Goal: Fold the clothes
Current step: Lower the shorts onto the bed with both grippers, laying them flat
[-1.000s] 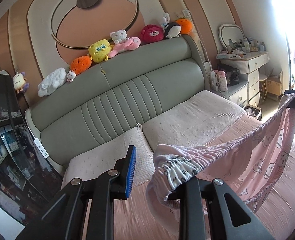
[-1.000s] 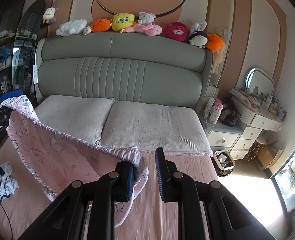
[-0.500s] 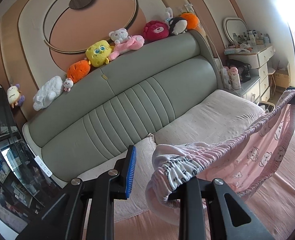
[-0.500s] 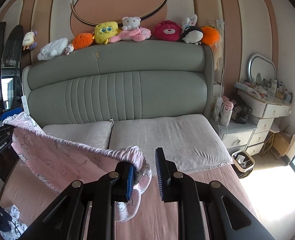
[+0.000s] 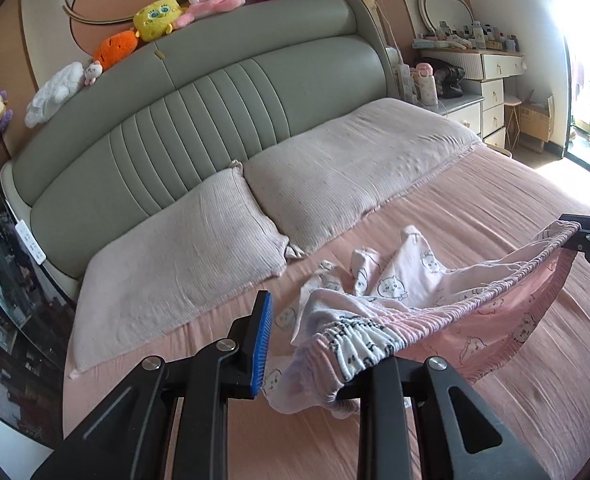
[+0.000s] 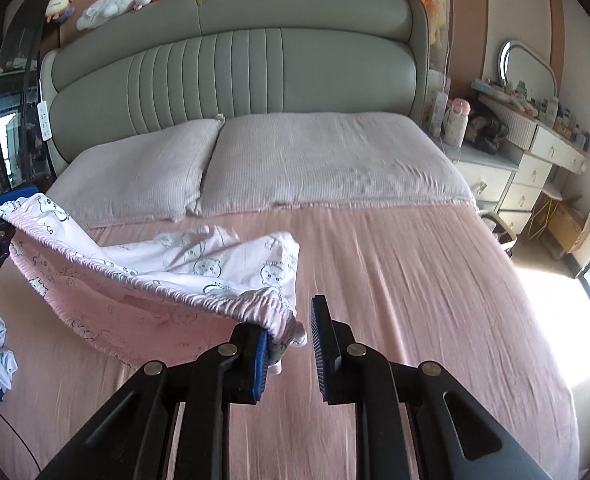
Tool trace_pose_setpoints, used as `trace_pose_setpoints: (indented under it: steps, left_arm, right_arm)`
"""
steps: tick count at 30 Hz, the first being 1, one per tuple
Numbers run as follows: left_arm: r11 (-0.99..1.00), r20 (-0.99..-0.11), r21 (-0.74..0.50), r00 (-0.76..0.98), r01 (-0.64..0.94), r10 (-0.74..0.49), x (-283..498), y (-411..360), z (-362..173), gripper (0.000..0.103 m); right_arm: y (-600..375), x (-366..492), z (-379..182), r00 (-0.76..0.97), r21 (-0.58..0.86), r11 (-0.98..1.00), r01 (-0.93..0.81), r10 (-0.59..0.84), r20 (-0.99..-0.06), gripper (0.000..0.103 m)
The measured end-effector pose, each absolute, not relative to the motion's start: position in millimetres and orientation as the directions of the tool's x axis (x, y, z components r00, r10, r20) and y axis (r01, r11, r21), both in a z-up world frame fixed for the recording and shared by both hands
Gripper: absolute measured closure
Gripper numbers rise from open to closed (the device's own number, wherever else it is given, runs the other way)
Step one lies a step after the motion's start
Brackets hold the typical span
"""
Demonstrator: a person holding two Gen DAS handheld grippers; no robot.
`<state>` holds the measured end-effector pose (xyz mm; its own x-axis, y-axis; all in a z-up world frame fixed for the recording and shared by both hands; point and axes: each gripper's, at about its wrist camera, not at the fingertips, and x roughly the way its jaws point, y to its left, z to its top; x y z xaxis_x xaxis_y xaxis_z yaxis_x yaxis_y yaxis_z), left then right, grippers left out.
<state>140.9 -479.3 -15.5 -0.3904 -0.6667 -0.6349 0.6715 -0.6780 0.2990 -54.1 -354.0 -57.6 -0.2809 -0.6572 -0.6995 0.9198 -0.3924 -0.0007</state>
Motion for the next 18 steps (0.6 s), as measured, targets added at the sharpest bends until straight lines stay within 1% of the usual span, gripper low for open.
trace_pose_setpoints:
  steps: [4,10,18]
  left_arm:
    - [-0.675,-0.660,0.274,-0.377,0.685,-0.650,152.7,-459.0,-41.8,0.082]
    - [-0.666,-0.673,0.256,-0.366,0.701,-0.643,167.7,-436.9,-74.3,0.081]
    - [-0.663,-0.691,0.197,-0.377,0.723,-0.617,180.7,-416.3,-109.7,0.081]
  right_arm:
    - [-332.7,-49.8,-87.6,-0.269,0.016,-0.405,0.914,-0.638,-0.722,0.086]
    - [-314.8,-44.0,-119.7,-0.244,0.060,-0.424,0.904,-0.624,-0.743,0.086]
    - [-302.1,-34.4,-154.8,-0.247,0.028,-0.419,0.908,-0.586,-0.772,0.086]
